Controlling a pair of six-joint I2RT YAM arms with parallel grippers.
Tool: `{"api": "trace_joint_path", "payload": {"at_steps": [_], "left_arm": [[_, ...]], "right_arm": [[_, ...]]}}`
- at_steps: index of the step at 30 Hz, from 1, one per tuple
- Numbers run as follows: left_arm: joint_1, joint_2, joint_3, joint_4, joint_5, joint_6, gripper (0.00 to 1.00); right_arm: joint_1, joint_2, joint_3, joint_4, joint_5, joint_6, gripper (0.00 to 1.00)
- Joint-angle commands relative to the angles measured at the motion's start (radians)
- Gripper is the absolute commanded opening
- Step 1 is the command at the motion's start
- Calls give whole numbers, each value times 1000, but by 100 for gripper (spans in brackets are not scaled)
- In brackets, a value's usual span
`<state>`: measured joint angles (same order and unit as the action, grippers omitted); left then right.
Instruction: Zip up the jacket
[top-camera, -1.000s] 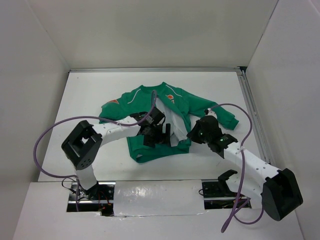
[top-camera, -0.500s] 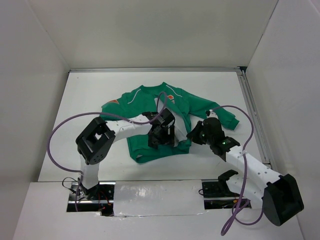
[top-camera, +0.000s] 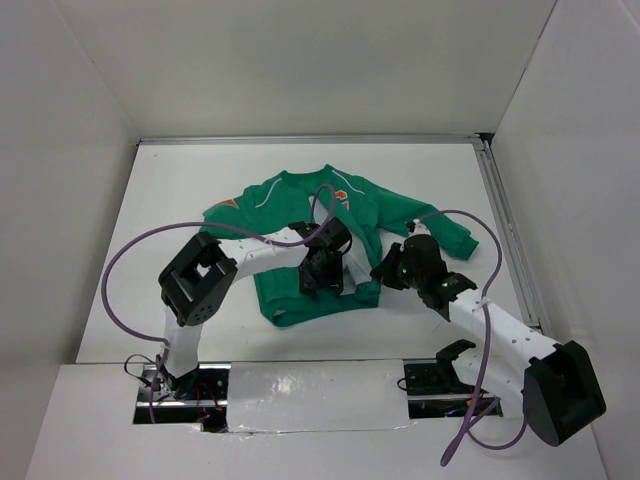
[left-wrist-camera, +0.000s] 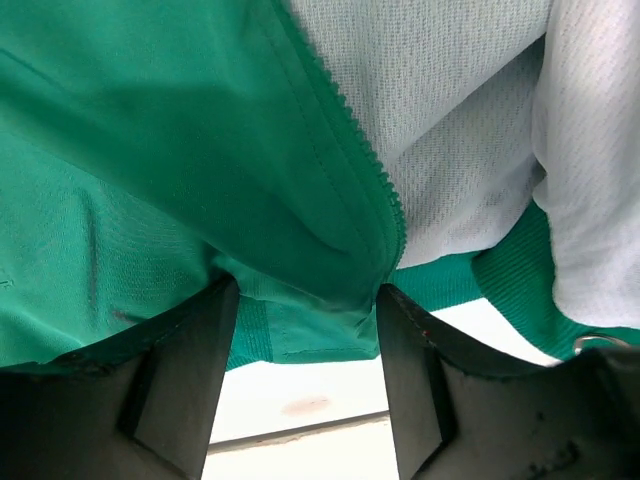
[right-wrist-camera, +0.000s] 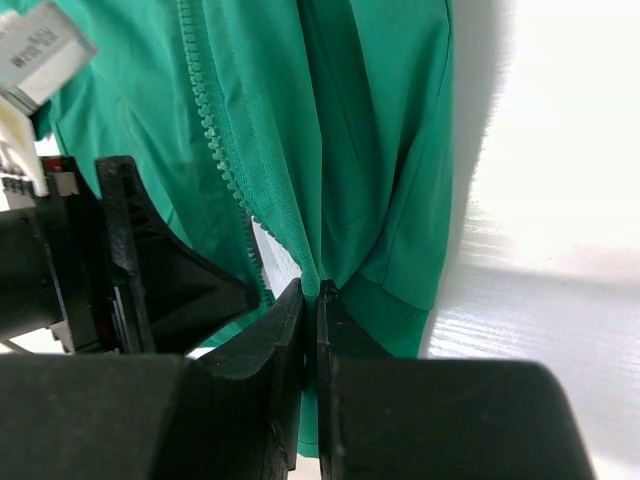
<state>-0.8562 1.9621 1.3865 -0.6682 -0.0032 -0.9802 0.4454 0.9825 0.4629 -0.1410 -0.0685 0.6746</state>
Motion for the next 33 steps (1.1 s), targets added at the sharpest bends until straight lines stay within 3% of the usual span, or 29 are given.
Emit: {"api": "trace_joint_path", "payload": {"at_steps": [1, 11, 18, 25, 29, 33], "left_arm": [[-6, 14, 6, -13, -58, -31, 69], [0, -86, -52, 30, -50, 8, 49], [3, -316, -210, 150, -14, 58, 49], [6, -554, -452, 436, 57, 162, 46], [13, -666, -573, 547, 106, 202, 48], [13, -623, -528, 454, 71, 158, 68]], "right_arm": [[21, 10, -7, 46, -7, -18, 0], [33, 8, -20, 60, 13, -27, 0], [81, 19, -64, 265, -94, -81, 0], [252, -16, -112, 423, -88, -159, 0], [286, -74, -145, 463, -27, -170, 0], [279, -59, -70, 295, 150, -121, 0]]}}
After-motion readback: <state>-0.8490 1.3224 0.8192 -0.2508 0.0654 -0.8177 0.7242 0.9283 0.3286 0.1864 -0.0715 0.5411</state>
